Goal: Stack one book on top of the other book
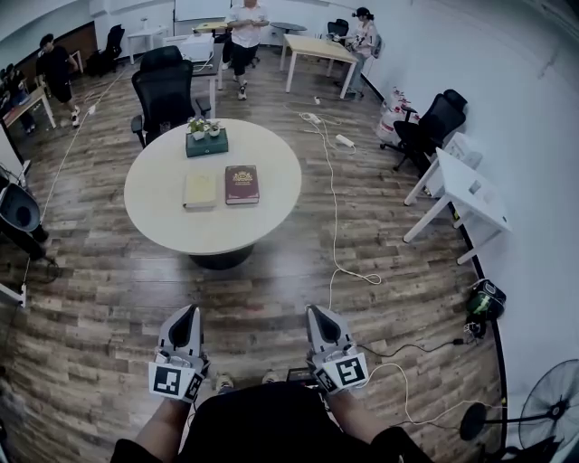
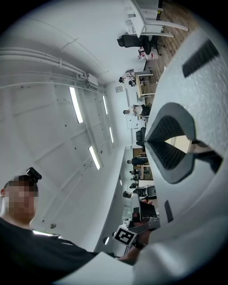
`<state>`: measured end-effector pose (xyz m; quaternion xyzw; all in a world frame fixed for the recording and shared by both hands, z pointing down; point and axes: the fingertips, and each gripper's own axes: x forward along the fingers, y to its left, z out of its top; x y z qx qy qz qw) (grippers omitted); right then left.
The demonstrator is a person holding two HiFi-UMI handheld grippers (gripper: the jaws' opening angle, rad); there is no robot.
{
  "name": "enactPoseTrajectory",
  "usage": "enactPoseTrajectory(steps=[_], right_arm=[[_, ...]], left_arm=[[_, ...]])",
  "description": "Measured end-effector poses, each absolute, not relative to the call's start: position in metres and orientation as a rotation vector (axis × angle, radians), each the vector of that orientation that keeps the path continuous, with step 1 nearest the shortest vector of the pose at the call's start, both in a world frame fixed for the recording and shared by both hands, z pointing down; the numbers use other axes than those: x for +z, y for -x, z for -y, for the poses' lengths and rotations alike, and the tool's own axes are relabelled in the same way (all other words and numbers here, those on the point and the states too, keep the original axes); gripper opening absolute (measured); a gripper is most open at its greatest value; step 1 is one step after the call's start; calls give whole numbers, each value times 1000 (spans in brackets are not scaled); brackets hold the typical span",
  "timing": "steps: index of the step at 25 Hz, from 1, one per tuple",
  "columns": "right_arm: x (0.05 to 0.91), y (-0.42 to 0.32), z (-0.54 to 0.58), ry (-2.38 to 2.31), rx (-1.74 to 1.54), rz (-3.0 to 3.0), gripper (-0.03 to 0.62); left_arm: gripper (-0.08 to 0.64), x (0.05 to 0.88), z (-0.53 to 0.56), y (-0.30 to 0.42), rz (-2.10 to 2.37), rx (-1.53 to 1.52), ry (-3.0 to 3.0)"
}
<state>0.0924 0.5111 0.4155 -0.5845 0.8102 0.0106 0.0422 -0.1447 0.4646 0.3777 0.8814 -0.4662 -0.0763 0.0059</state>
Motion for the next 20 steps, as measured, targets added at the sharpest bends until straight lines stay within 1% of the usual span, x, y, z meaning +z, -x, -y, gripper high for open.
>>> enactPoseTrajectory(steps=[12, 20], right_arm=[[434, -138, -484, 1709, 13, -2526, 3], [449, -154, -425, 1696, -8, -2527, 3]], left_arm=[[5, 389, -442, 94, 1539, -200, -2731], [5, 401, -380, 77, 1553, -164, -2722]])
